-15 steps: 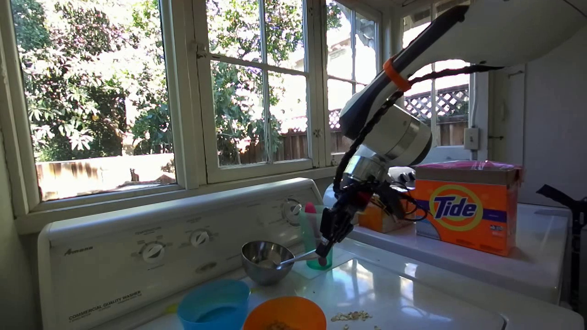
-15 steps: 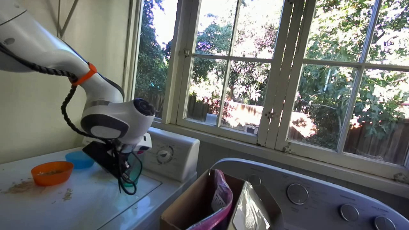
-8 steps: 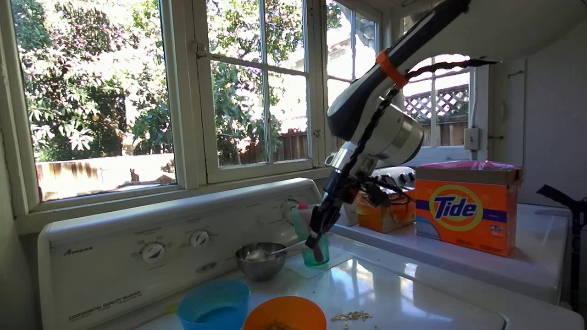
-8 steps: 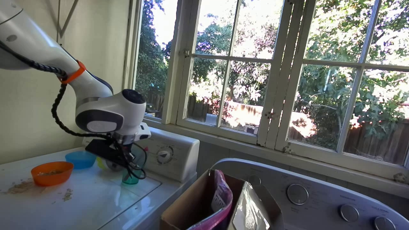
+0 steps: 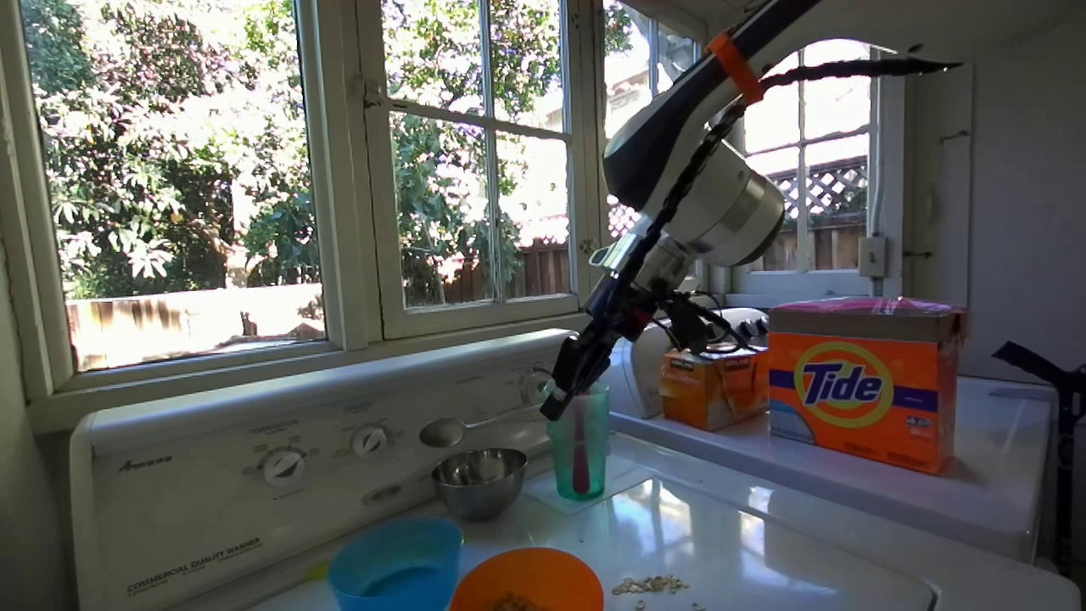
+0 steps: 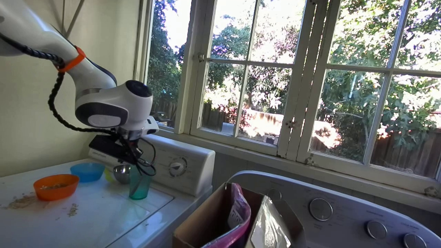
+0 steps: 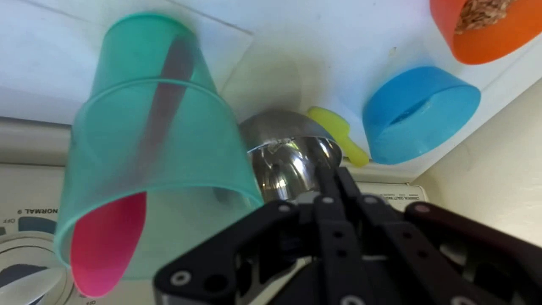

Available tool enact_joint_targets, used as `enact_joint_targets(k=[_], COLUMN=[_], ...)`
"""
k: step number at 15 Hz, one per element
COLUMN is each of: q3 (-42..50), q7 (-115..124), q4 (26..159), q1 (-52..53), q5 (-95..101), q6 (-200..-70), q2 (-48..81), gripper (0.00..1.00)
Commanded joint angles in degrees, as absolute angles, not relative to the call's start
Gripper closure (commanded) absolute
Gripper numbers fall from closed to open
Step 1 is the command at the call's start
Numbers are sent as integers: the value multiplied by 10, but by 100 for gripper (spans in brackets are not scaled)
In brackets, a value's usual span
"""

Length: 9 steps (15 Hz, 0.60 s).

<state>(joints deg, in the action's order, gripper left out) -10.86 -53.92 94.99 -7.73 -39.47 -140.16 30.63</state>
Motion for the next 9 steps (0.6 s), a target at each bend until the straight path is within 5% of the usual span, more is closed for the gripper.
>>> enact_joint_targets(k=[1, 9], q3=[-125, -35], q7=[-544, -479], q4=[1017, 1115], q1=[-108, -104], q5=[-434, -414], q6=[-1336, -1037], q2=[239, 116], gripper=[99, 99])
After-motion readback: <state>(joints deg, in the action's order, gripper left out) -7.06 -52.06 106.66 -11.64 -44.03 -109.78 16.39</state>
